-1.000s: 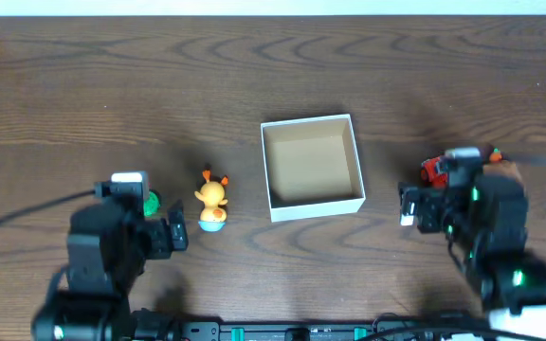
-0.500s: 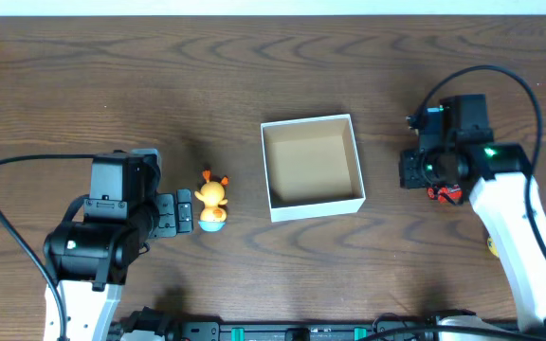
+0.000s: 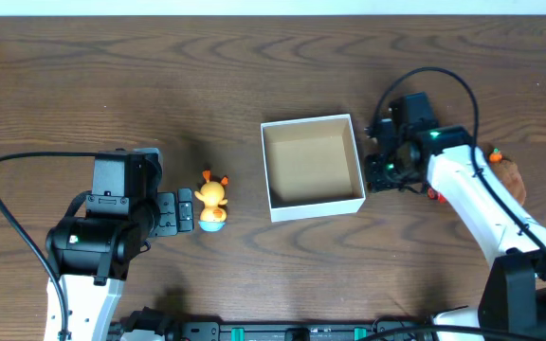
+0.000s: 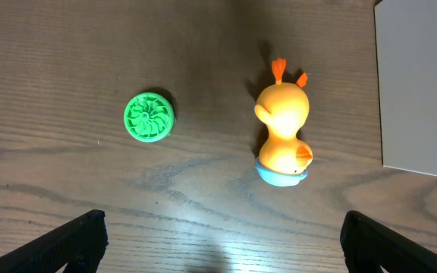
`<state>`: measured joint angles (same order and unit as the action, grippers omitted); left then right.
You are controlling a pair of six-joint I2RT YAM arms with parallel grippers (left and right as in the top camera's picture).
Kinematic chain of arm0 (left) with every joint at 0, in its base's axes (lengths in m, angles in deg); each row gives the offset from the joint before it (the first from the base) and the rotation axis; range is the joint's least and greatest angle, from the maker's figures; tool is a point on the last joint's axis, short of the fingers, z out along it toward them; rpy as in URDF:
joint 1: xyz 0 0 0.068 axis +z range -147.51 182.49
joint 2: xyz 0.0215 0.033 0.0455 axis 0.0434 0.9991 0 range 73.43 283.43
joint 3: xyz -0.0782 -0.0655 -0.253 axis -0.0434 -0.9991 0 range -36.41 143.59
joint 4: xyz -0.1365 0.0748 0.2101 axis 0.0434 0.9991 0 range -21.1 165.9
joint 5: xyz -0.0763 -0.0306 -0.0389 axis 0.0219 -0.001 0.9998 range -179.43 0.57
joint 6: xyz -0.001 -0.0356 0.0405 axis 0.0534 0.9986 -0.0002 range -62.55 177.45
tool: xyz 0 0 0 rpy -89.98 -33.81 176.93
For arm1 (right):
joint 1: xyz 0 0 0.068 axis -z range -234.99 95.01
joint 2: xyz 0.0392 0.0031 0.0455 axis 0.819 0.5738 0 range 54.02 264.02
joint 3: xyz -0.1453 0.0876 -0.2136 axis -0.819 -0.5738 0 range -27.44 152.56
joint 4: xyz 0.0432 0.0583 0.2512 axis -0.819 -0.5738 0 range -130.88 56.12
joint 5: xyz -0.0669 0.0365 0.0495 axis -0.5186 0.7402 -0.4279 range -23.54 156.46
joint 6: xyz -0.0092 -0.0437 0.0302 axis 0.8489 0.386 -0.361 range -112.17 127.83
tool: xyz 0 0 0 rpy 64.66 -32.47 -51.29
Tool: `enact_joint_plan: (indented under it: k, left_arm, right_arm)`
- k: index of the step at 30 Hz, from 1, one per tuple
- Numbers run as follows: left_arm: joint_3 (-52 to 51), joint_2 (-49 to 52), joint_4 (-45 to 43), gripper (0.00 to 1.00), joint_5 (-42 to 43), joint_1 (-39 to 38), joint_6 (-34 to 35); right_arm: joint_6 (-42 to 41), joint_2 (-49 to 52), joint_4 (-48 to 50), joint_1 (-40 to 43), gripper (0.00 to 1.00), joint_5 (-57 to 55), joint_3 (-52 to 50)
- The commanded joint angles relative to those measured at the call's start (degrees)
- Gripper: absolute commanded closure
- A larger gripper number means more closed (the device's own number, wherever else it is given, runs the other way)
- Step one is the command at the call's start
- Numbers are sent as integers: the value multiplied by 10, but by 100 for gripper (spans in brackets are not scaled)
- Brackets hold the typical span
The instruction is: Pack container
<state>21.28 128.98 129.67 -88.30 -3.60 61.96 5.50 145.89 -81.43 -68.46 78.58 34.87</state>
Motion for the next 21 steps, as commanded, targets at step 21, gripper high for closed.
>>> enact_joint_plan:
  k: [21]
  left_arm:
    - [9, 2, 3, 2, -1, 3, 5]
  right_arm:
    - [-4, 0, 30, -25, 99, 89, 9]
